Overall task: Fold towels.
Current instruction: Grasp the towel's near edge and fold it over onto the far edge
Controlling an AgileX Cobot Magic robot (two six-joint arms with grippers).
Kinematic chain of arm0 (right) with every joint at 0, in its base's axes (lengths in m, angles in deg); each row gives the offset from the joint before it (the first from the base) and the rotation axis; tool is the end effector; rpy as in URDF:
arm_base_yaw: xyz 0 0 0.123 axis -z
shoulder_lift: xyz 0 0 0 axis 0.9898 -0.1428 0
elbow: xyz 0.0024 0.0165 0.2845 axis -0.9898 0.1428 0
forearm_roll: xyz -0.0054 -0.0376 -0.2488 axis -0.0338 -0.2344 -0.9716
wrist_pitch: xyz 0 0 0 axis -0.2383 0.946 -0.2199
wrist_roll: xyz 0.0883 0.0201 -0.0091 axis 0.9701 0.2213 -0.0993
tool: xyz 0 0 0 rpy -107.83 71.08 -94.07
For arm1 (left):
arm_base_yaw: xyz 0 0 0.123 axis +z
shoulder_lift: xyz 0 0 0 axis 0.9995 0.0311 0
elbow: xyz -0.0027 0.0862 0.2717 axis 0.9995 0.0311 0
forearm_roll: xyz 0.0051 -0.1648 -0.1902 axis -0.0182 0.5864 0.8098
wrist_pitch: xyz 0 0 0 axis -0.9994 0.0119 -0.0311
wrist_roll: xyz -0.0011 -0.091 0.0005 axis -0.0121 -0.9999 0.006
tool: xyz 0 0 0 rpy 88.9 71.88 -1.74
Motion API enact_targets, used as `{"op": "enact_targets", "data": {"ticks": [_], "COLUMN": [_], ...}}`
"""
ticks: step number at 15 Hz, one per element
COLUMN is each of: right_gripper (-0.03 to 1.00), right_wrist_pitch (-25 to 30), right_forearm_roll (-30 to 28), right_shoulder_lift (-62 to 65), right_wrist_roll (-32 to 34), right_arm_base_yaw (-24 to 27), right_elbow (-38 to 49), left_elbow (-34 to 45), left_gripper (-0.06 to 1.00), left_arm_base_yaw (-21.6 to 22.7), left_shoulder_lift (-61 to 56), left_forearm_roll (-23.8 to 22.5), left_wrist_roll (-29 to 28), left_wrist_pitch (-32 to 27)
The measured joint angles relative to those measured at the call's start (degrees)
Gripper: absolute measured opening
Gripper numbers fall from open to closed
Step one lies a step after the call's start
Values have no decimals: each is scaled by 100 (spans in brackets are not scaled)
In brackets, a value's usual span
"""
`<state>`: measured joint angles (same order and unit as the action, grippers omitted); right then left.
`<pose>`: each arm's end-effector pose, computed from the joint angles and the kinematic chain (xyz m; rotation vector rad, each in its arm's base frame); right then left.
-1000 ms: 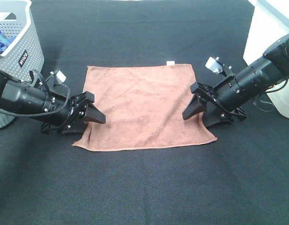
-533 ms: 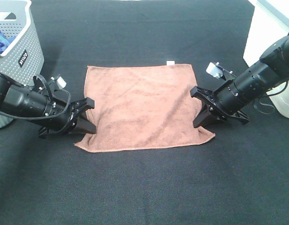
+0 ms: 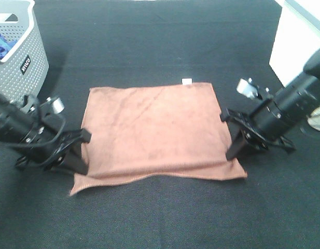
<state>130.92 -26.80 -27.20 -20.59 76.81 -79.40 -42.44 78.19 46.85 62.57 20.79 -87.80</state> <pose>0.3203 0.0680 0.1044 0.0376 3.0262 0.7102 0.2949 -0.0960 0.0914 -0.1124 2.9350 -0.7986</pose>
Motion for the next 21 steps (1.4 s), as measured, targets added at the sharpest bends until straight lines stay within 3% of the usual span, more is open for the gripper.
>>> {"op": "enact_targets", "data": {"ticks": [3, 7, 11, 15, 21], "right_gripper": [0, 0, 0, 0, 0], "right_wrist_pitch": [0, 46, 321, 441, 435], "right_forearm_roll": [0, 0, -11, -367, -728], "right_shoulder_lift": [235, 338, -212, -1261, -2143], "right_wrist_roll": [-29, -183, -235, 57, 344], "right_arm_base_yaw": [-6, -6, -6, -6, -6], "right_elbow": [286, -384, -2120, -3873, -4841], "left_elbow": [321, -258, -1346, -2515, -3472], "left_gripper": [0, 0, 0, 0, 0], "left_arm_base_yaw": [0, 0, 0, 0, 0], "left_shoulder_lift": [-338, -504, -447, 464, 1261], "left_forearm_roll": [-34, -40, -115, -246, -361], "left_wrist_roll": [-11, -34, -155, -160, -178], "left_wrist_pitch": [-11, 155, 573, 751, 1089]}}
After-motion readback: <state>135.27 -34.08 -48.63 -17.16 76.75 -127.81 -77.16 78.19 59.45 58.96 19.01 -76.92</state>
